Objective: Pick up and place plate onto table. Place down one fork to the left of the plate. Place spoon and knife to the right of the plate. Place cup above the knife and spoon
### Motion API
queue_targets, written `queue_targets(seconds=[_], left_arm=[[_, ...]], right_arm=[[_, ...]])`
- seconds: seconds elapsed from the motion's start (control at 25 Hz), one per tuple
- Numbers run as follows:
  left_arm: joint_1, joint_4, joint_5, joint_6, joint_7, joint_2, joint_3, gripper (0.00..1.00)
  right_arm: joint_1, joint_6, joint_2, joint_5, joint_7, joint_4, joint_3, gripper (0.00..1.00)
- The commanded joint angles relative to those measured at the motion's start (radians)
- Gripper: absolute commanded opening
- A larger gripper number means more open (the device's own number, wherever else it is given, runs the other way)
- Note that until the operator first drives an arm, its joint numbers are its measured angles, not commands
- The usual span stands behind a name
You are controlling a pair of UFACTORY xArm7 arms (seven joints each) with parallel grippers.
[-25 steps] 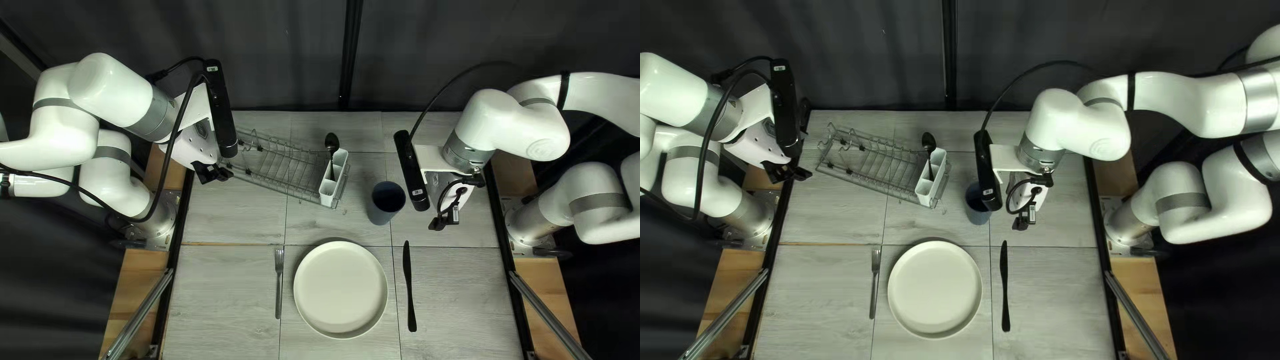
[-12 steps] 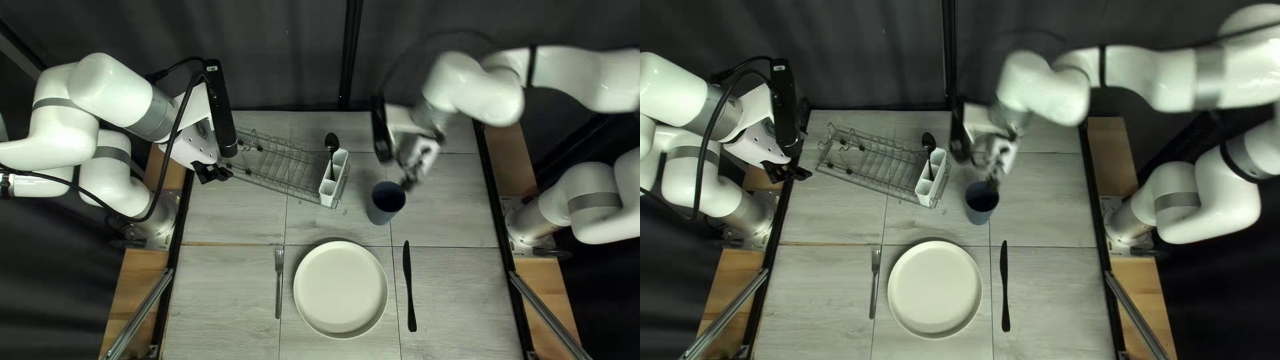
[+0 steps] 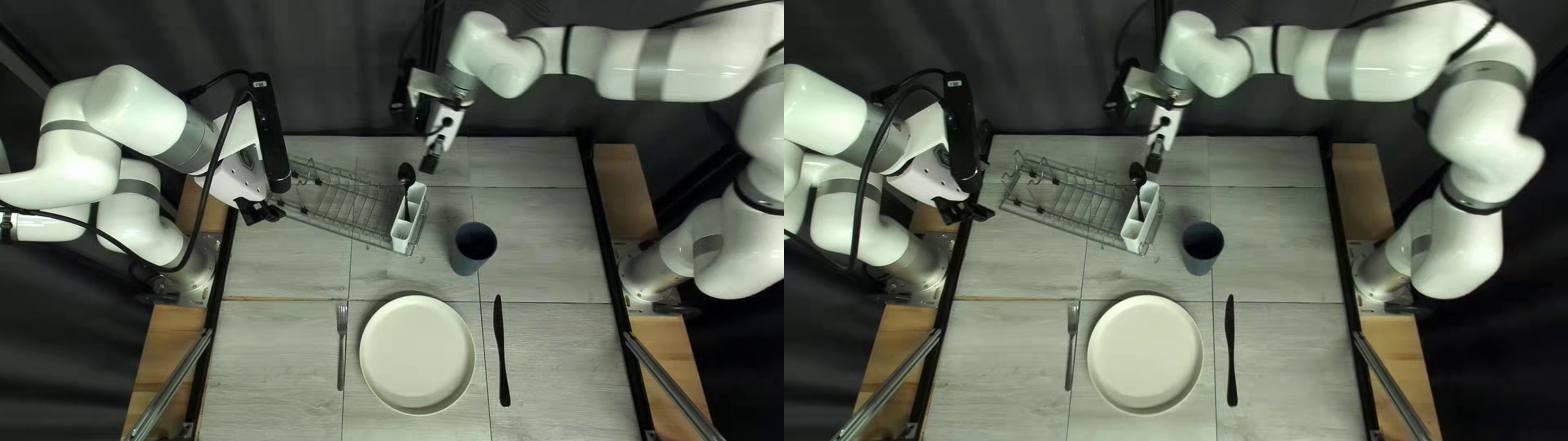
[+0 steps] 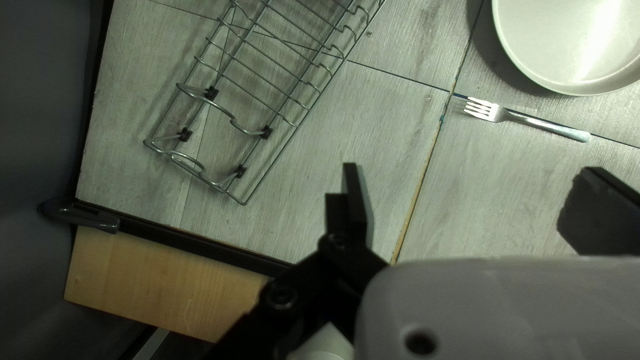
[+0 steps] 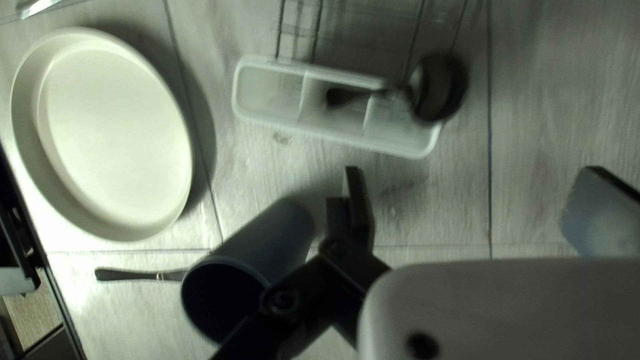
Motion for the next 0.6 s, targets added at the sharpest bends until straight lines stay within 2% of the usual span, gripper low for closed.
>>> queue_targets(seconds=[0.04, 0.36, 0.44, 0.6], left_arm=[[0.0, 0.0, 0.0, 0.0, 0.0, 0.0, 0.0, 1.0], [0.0, 0.0, 0.0, 0.0, 0.0, 0.0, 0.0, 1.0], [0.0, 0.0, 0.0, 0.0, 0.0, 0.0, 0.0, 1.0], [0.0, 0.0, 0.0, 0.0, 0.0, 0.0, 0.0, 1.0]], right_arm=[[0.0, -0.031, 0.058, 0.018, -0.005, 0.025, 0.01, 1.0], [0.002, -0.048, 0.136, 0.034, -0.02, 0.051, 0.029, 1.0], [0.006, -0.051, 0.139, 0.031, -0.016, 0.049, 0.03, 0.0], [0.025, -0.04, 0.131, 0.012, 0.007, 0.057, 0.031, 0.0]])
